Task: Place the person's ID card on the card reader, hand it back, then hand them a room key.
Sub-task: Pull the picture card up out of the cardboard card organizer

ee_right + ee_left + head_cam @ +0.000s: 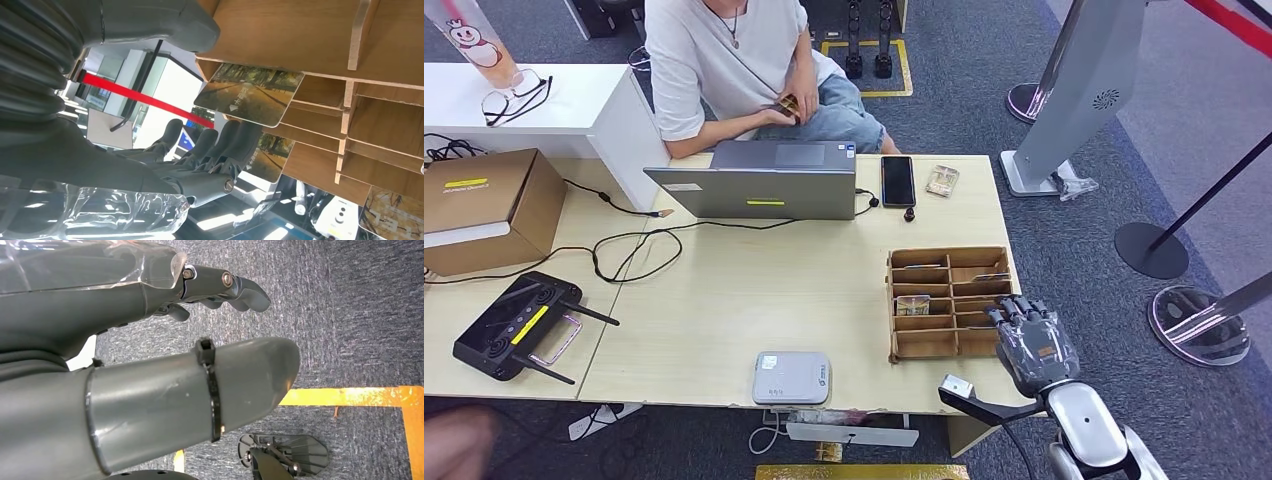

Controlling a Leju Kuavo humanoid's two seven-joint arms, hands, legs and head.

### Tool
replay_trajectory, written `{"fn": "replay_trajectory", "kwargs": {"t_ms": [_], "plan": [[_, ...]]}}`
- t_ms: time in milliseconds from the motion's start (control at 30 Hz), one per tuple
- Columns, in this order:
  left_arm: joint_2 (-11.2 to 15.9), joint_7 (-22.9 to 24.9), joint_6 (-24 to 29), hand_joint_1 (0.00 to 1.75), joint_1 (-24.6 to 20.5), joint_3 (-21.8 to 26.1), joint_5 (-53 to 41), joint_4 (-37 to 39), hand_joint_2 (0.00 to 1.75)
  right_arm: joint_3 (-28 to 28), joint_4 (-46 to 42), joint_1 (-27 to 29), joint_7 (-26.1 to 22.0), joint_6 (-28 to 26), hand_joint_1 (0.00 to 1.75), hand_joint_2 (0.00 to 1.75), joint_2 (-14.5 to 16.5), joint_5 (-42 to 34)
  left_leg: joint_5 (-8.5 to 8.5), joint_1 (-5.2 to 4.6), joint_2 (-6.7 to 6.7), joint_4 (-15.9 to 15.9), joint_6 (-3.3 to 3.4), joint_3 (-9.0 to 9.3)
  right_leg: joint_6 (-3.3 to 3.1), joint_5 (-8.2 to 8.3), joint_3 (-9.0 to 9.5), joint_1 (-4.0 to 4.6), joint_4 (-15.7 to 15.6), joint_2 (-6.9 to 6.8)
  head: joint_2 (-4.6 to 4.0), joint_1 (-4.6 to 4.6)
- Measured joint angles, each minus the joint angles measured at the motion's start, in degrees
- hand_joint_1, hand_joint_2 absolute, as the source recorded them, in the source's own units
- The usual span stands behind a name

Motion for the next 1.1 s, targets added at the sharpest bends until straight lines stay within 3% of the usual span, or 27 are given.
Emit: {"fn": "replay_trajectory", "kwargs": {"t_ms": [333,400,567,733,1100], "plan": [[0.02,0.05,0.02,0.00,0.00,0.00,0.00,0.00,0.00,0.00,0.00,0.17,0.08,0.18,0.84,1.75,-0.01,-0.04,0.00,0.00,0.00,0.00,0.00,0.00,0.00,0.00,0.00,0.00,0.00,0.00,0.00,-0.01],[0.02,0.05,0.02,0.00,0.00,-0.01,0.00,0.00,0.00,0.00,0.00,0.24,0.09,0.19,0.96,1.75,-0.01,-0.04,0.00,0.00,0.00,0.00,0.00,0.00,0.00,0.00,0.00,0.00,0.00,0.00,0.00,0.00],[0.02,0.05,0.02,0.00,0.00,-0.02,-0.01,0.00,0.00,-0.02,0.00,0.30,0.10,0.20,1.44,1.75,-0.01,-0.05,0.00,0.00,0.00,0.00,0.00,0.00,0.00,0.00,0.00,0.00,0.00,0.00,0.00,-0.01],[0.02,0.05,0.01,0.00,0.00,-0.02,-0.08,0.00,0.00,-0.07,0.00,0.29,0.14,0.18,1.72,1.75,-0.01,-0.04,0.00,0.00,0.00,0.00,0.00,0.01,0.00,0.00,0.00,0.00,0.00,0.00,0.00,-0.01],[0.02,0.05,0.04,0.00,-0.01,-0.02,-0.09,0.00,0.00,0.01,-0.07,0.68,-0.21,-1.34,1.75,1.75,0.09,-0.01,0.00,0.00,0.00,0.00,0.00,0.00,0.00,0.00,0.00,0.00,0.00,0.00,0.00,-0.01]]}}
